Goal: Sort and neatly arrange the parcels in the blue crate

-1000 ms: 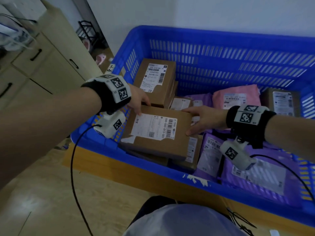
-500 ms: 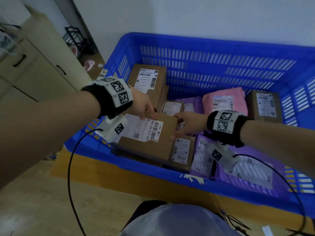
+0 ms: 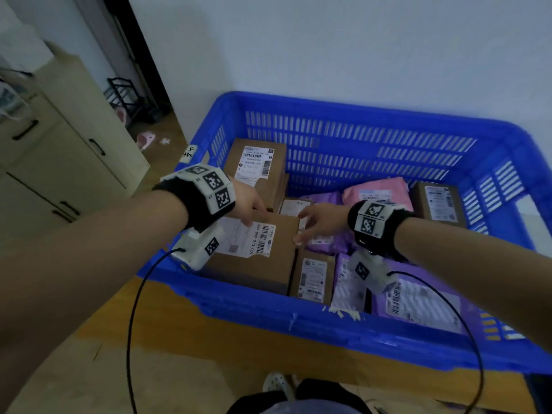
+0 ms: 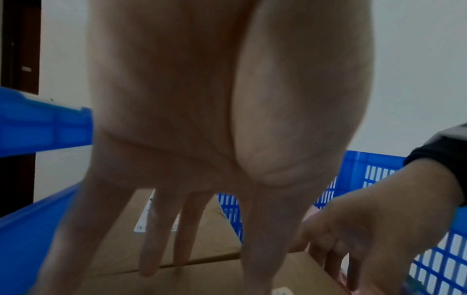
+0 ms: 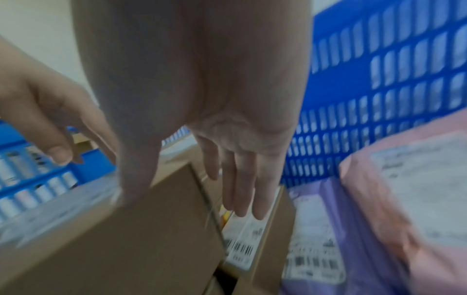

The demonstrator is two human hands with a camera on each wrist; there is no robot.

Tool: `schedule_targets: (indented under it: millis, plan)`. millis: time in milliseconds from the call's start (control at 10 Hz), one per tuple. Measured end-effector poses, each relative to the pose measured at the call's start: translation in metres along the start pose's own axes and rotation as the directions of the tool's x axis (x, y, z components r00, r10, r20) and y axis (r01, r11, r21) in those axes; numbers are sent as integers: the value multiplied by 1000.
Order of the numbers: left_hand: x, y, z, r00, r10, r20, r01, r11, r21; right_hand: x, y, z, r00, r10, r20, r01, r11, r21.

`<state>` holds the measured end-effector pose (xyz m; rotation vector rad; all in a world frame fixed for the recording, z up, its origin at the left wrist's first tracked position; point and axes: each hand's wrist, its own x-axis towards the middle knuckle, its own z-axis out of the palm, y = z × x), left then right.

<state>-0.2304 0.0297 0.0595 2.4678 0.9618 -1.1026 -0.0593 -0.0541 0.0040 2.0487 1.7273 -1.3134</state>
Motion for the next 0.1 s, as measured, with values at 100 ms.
schedule_targets:
  millis: [100]
  plan:
    - [0, 0, 2, 981, 30, -194, -48, 995, -88, -12, 2, -9, 992, 8, -124, -11, 1000, -27]
